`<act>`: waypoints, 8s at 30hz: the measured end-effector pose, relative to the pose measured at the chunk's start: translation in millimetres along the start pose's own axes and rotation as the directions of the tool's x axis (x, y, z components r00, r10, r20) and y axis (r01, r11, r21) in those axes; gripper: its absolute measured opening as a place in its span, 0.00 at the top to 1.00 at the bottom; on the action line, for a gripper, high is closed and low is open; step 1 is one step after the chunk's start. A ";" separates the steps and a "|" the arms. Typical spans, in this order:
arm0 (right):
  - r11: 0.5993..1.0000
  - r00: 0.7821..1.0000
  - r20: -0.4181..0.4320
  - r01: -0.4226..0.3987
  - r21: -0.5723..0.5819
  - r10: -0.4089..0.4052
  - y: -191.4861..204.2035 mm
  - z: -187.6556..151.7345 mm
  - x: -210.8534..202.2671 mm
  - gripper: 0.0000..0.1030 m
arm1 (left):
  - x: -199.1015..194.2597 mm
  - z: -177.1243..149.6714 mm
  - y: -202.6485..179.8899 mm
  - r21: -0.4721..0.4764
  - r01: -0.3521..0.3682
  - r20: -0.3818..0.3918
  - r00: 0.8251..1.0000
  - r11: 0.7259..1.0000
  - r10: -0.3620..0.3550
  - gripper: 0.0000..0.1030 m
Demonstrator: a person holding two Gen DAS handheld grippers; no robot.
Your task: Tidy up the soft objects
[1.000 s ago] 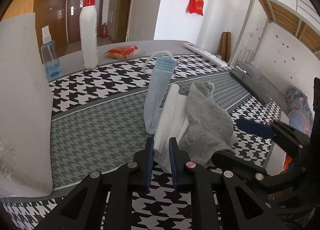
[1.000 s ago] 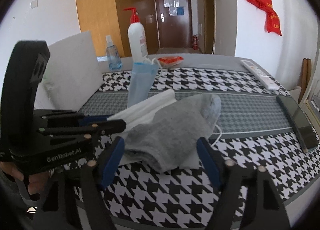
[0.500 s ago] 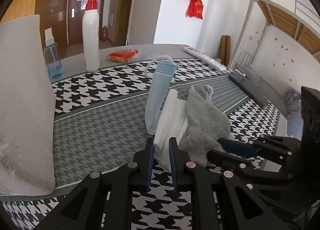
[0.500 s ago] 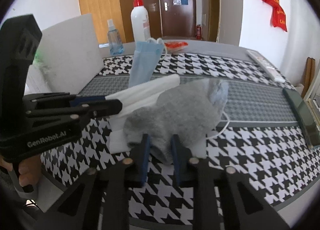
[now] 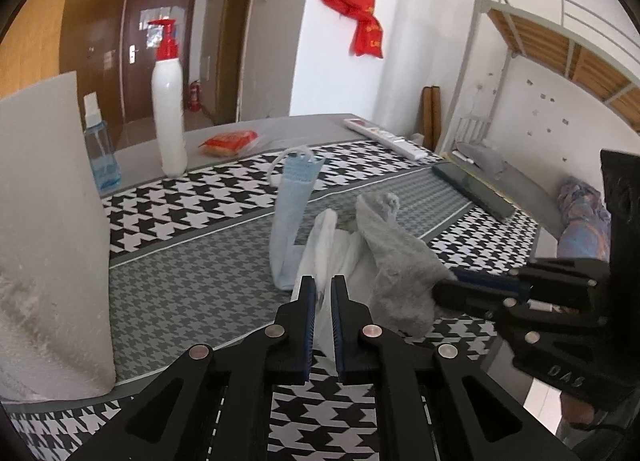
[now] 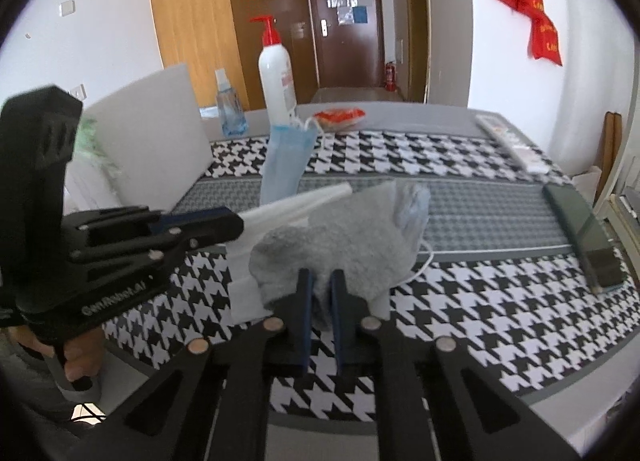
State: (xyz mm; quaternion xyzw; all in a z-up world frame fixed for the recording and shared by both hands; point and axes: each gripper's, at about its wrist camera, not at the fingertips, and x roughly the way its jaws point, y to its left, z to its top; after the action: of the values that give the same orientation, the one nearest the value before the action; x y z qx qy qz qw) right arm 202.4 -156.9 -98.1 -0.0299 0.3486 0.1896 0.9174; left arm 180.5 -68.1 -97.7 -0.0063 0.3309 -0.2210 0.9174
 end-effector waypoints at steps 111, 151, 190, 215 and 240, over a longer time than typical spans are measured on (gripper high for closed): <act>0.996 0.997 -0.029 0.077 0.053 -0.076 -47.7 -20.3 -15.9 0.30 | -53.4 2.6 -0.1 0.044 -0.112 0.017 0.994 0.993 0.111 0.93; 0.986 0.988 0.077 0.121 0.114 -0.130 -48.3 -0.9 -47.8 0.79 | -76.5 0.9 4.6 0.037 -0.103 0.082 0.992 0.994 0.099 0.94; 1.000 0.976 0.218 0.003 0.006 -0.004 1.6 49.5 -67.4 0.78 | -110.2 46.4 4.3 0.023 -0.280 0.224 0.937 0.960 0.268 0.95; 0.997 0.956 0.288 -0.042 -0.058 0.057 22.7 80.1 -70.3 0.78 | -128.9 72.3 13.8 0.005 -0.334 0.294 0.901 0.942 0.318 0.95; 0.982 0.934 0.315 -0.128 -0.142 0.167 60.5 96.2 -64.4 0.78 | -165.2 73.4 50.2 -0.121 -0.436 0.320 0.833 0.892 0.451 0.95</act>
State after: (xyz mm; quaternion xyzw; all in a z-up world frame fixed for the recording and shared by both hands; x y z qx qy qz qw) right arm 196.5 -103.9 21.2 -0.0267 0.1816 0.2807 0.9421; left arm 132.6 34.9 51.6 0.0130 0.1646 0.0092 0.9862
